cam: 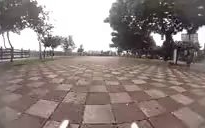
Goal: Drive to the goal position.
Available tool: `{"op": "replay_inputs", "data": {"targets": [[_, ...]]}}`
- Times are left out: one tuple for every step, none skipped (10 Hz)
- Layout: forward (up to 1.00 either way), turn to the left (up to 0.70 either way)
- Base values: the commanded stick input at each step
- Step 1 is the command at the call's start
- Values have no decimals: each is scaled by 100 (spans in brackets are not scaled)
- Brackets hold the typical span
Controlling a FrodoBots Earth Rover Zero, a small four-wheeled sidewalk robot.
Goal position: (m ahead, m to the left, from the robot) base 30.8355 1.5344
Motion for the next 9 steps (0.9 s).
{"op": "replay_inputs", "data": {"targets": [[100,0],[100,0],[100,0],[100,0],[100,0],[100,0],[100,0],[100,0],[100,0]]}}
